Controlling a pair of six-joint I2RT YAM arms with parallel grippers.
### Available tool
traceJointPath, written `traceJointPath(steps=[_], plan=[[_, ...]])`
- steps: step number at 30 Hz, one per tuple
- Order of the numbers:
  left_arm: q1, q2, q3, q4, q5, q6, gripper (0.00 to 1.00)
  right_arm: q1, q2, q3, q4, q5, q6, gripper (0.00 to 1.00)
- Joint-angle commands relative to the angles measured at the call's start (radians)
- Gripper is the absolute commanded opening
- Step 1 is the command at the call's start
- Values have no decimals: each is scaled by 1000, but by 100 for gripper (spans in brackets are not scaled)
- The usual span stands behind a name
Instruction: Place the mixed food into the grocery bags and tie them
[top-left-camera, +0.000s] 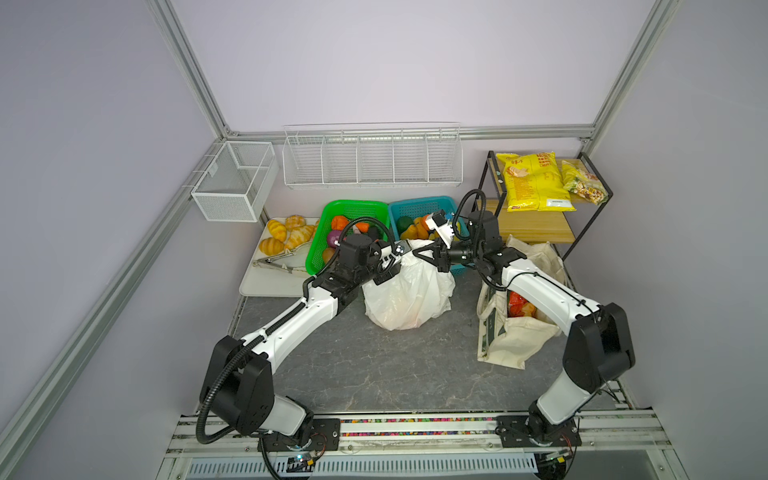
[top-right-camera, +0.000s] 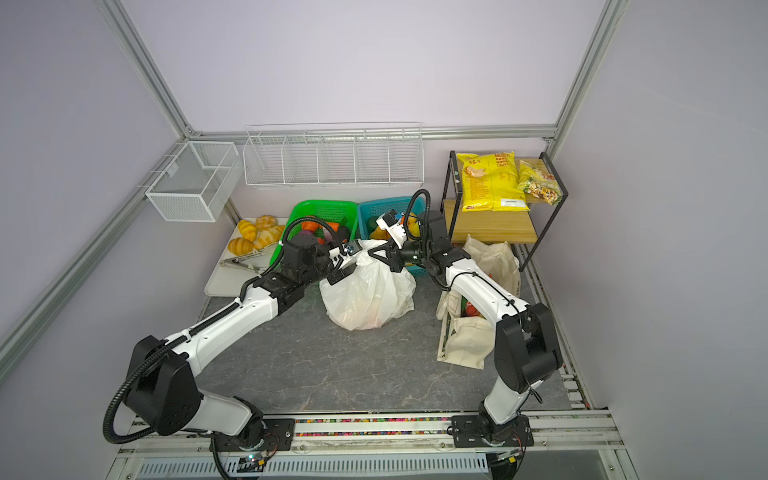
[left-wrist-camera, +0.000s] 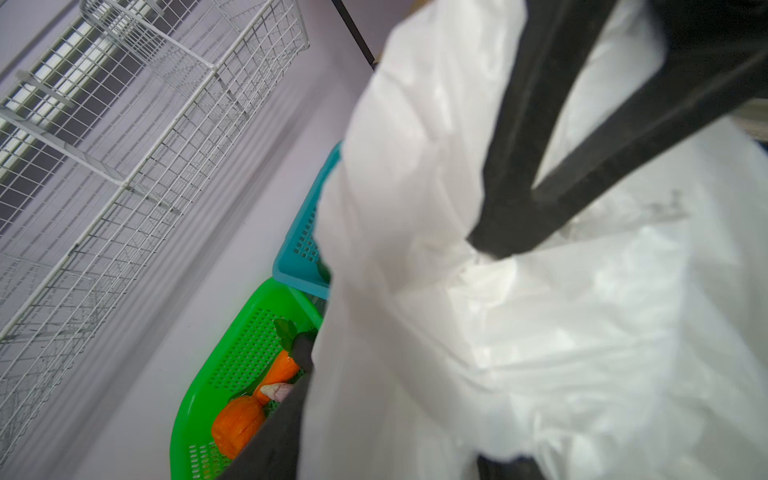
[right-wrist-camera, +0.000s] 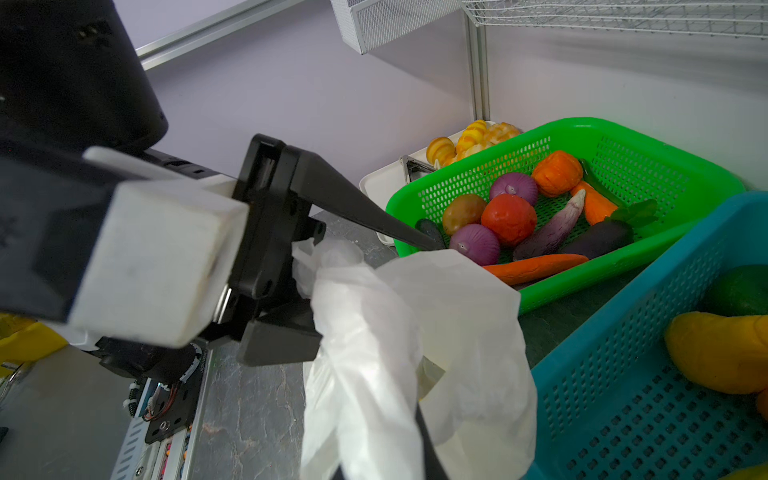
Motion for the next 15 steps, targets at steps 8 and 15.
traceJointPath(steps=[8, 15], plan=[[-5, 38, 37, 127, -32, -65, 44, -7, -9, 34, -5, -31, 12, 7], [-2, -10, 42, 82, 24, -101, 8, -5, -30, 37, -70, 103, -127, 7]])
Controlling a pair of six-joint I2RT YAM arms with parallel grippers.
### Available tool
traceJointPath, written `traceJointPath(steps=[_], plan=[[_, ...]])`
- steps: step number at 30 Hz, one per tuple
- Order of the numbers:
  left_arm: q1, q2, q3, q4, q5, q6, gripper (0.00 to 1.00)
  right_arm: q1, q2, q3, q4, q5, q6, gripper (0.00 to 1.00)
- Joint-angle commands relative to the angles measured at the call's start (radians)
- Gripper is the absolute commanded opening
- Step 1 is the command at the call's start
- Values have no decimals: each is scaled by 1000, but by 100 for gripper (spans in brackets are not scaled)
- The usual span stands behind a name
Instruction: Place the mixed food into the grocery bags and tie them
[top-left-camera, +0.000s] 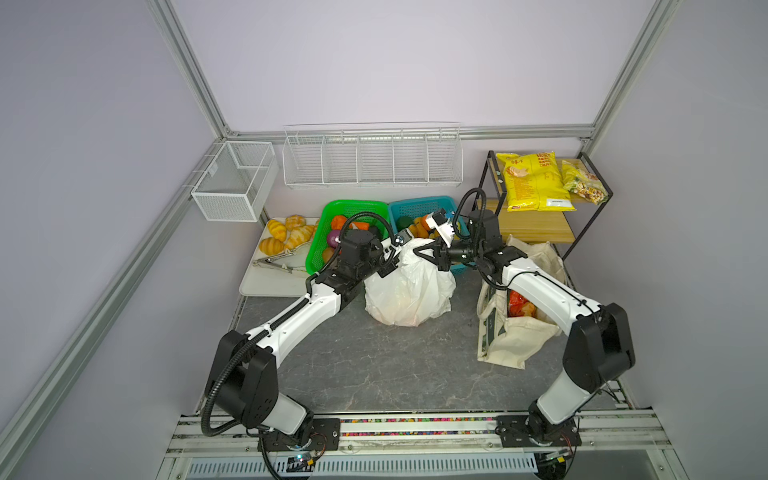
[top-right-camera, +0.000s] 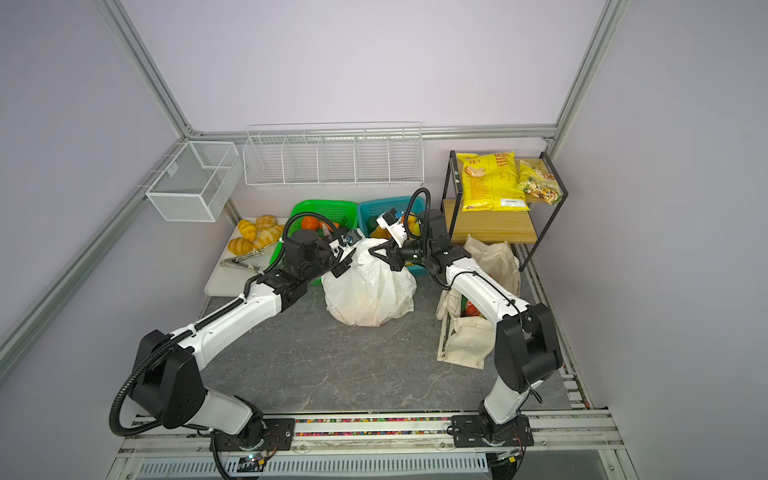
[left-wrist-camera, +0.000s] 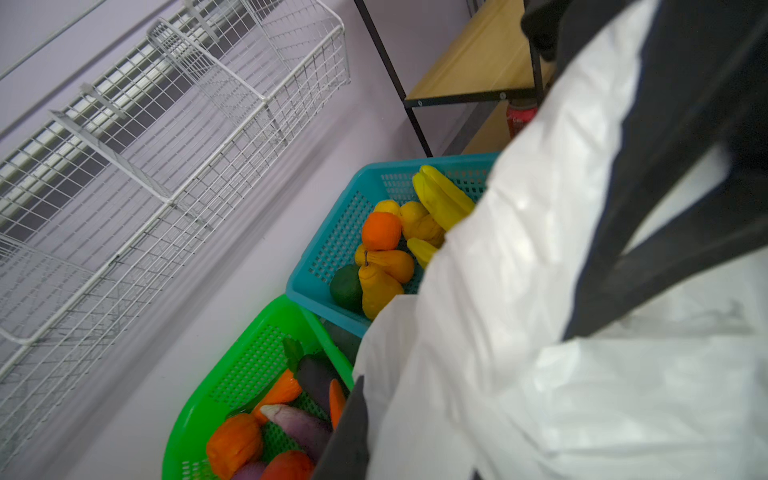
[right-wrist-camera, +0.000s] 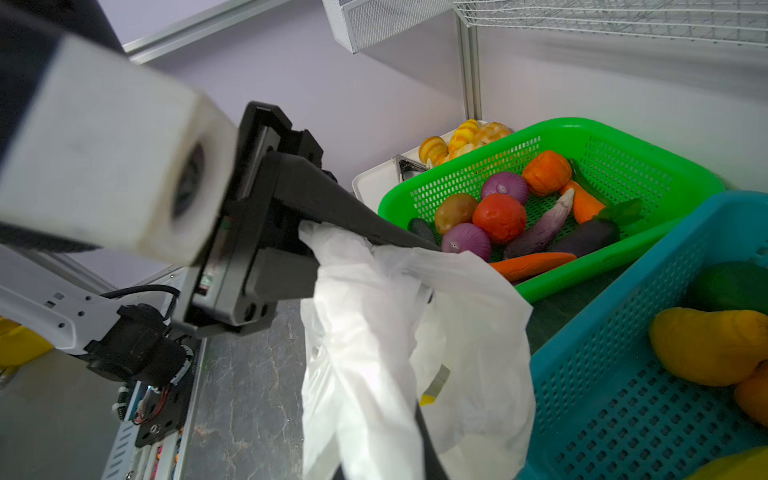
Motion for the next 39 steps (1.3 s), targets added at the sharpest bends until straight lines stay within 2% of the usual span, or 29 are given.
traceJointPath(steps=[1, 5, 11, 18, 25, 30, 34, 39], plan=[[-1, -35, 24, -15, 34, -26, 6, -4, -28, 24, -47, 59, -94, 7], [4, -50, 40, -80, 58, -55, 0, -4, -38, 21, -64, 115, -147, 7], [17, -78, 97, -270, 150, -101, 0, -1, -71, 23, -90, 235, -203, 7], [18, -91, 136, -394, 173, -167, 0, 23, -113, 22, -122, 321, -313, 7], [30, -97, 180, -455, 209, -244, 0, 48, -147, 31, -205, 428, -471, 7], [37, -90, 217, -482, 221, -305, 0, 50, -142, 53, -257, 480, -536, 7], [39, -70, 245, -506, 244, -344, 0, 53, -141, 54, -246, 502, -527, 7], [39, -49, 237, -451, 305, -417, 0, 65, -134, 7, -102, 490, -351, 7]])
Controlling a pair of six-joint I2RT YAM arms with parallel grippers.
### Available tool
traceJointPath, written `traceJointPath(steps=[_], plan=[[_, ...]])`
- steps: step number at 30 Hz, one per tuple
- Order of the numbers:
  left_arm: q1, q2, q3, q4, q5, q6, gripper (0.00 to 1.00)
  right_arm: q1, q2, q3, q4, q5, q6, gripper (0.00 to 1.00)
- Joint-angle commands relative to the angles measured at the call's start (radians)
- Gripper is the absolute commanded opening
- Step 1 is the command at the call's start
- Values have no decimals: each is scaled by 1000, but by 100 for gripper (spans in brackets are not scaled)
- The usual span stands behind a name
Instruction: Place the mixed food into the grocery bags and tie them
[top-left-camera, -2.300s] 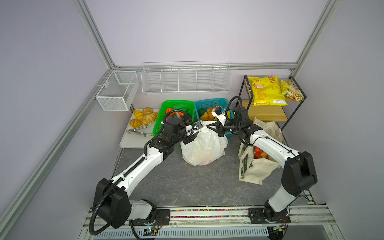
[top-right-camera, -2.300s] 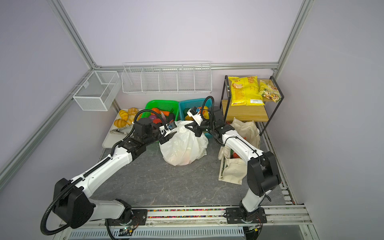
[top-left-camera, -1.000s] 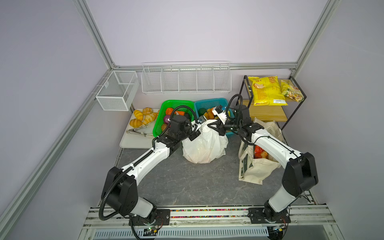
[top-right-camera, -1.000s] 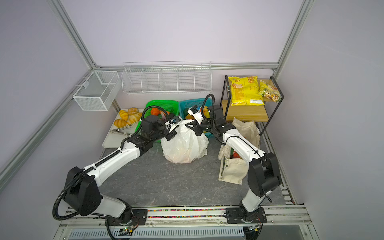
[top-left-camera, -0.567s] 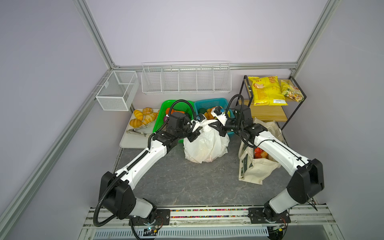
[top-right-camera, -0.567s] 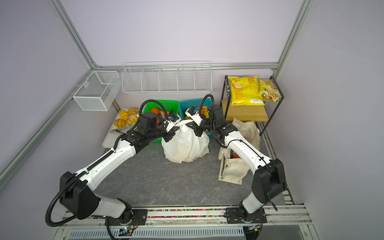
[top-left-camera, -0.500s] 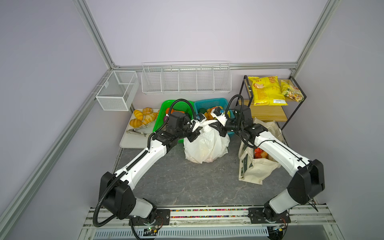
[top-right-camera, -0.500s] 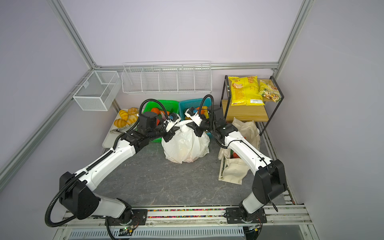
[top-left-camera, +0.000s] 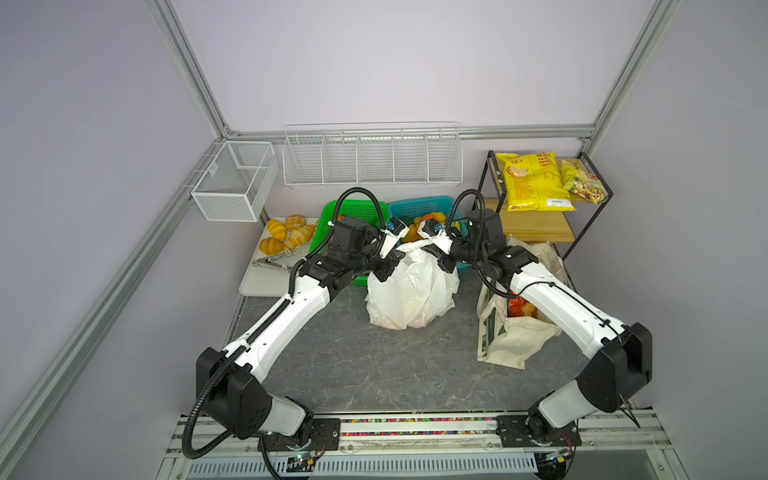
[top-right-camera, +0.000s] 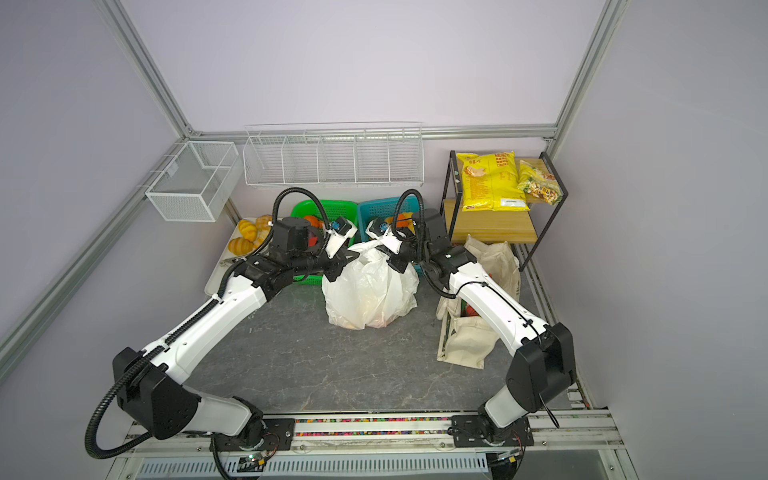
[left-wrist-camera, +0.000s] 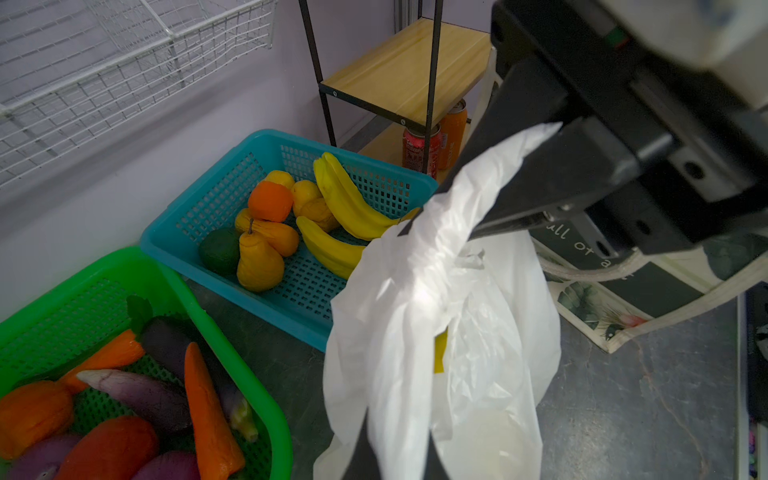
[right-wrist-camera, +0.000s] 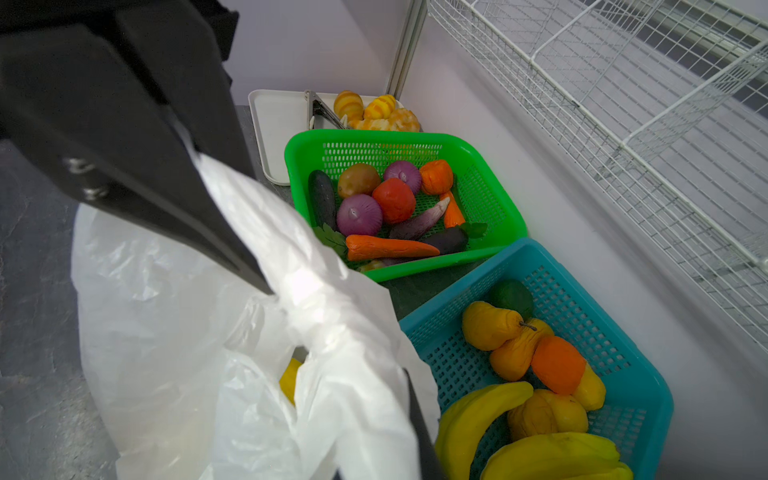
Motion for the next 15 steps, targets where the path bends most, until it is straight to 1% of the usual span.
traceJointPath(steps=[1, 5, 7, 9, 12, 15], plan=[[18, 3, 24, 20, 52, -80, 0, -17, -12, -40, 99, 90, 131, 7], [12, 2, -4, 61, 47, -110, 0, -14, -19, -115, 258, 77, 304, 7], [12, 3, -20, 96, 34, -148, 0, -10, -16, -143, 318, 71, 381, 7], [7, 9, -36, 133, 44, -186, 0, -5, -11, -167, 374, 72, 453, 7], [-12, 18, -36, 126, 44, -197, 4, -6, -10, -197, 439, 93, 539, 7], [-22, 17, -51, 129, 32, -217, 7, -5, -12, -212, 478, 105, 621, 7]])
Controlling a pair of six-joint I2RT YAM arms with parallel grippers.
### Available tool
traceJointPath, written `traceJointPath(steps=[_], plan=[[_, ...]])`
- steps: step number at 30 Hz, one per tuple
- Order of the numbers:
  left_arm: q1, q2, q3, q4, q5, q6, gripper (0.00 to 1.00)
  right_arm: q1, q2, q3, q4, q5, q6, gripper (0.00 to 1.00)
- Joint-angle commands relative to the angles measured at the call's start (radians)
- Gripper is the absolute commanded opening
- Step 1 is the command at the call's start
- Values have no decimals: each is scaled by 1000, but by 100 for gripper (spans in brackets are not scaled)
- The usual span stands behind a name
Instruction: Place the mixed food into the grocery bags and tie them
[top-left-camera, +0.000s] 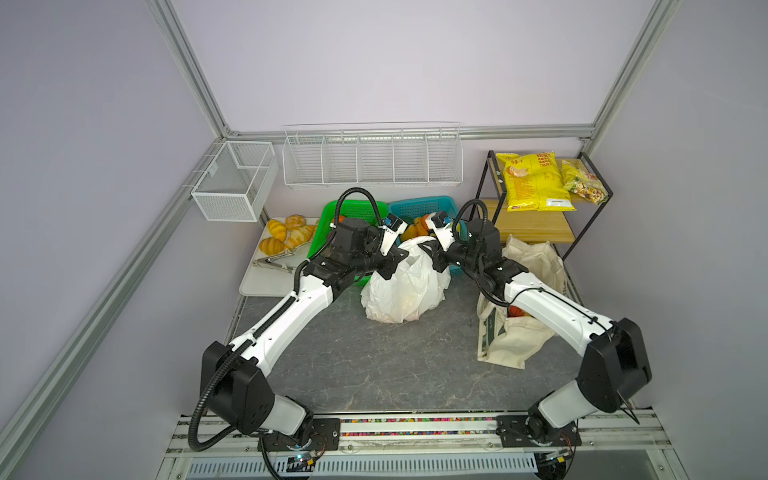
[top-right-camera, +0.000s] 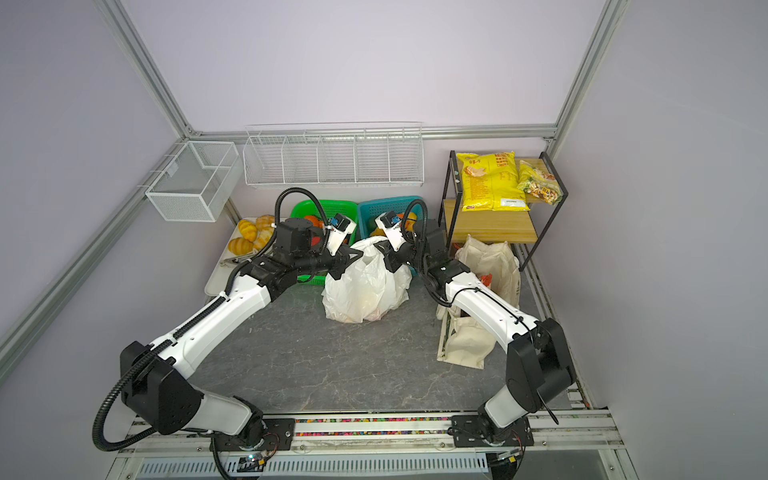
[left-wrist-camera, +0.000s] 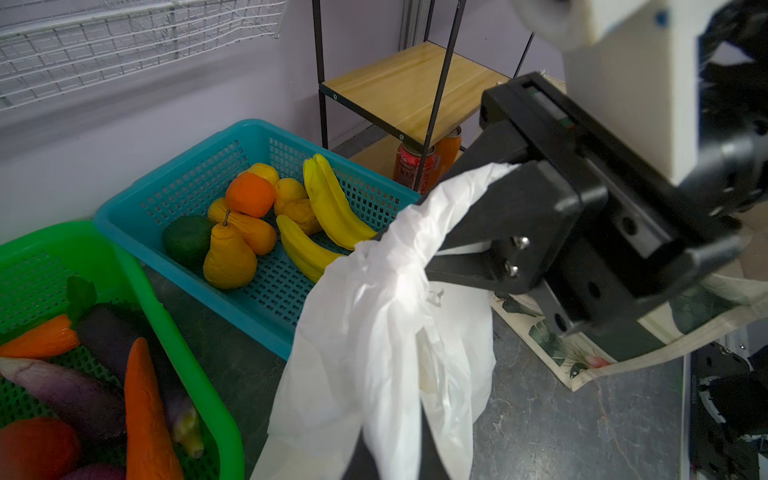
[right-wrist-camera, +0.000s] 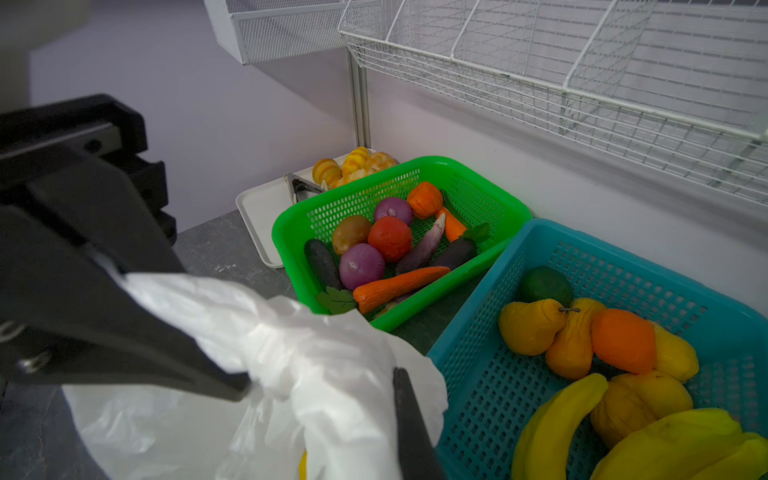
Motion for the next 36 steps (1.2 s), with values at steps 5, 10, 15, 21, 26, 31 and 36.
traceJointPath(steps=[5, 10, 15, 21, 26, 31, 36], plan=[[-34, -15, -62, 111, 0, -146, 7, -13, -26, -74, 200, 53, 285, 7], [-79, -33, -108, 210, 16, -253, 11, -11, -52, -101, 222, 7, 367, 7], [-176, -55, -141, 267, -65, -303, 17, -18, -111, -143, 208, -56, 419, 7], [-206, -90, -212, 360, -118, -395, 31, -54, -198, -202, 141, -111, 417, 7], [-206, -131, -272, 404, -77, -427, 46, -83, -198, -242, 201, -209, 470, 7], [-206, -179, -341, 377, -104, -400, 45, -89, -183, -234, 170, -226, 436, 7], [-215, -153, -342, 377, -109, -395, 23, -66, -159, -239, 223, -218, 488, 7]])
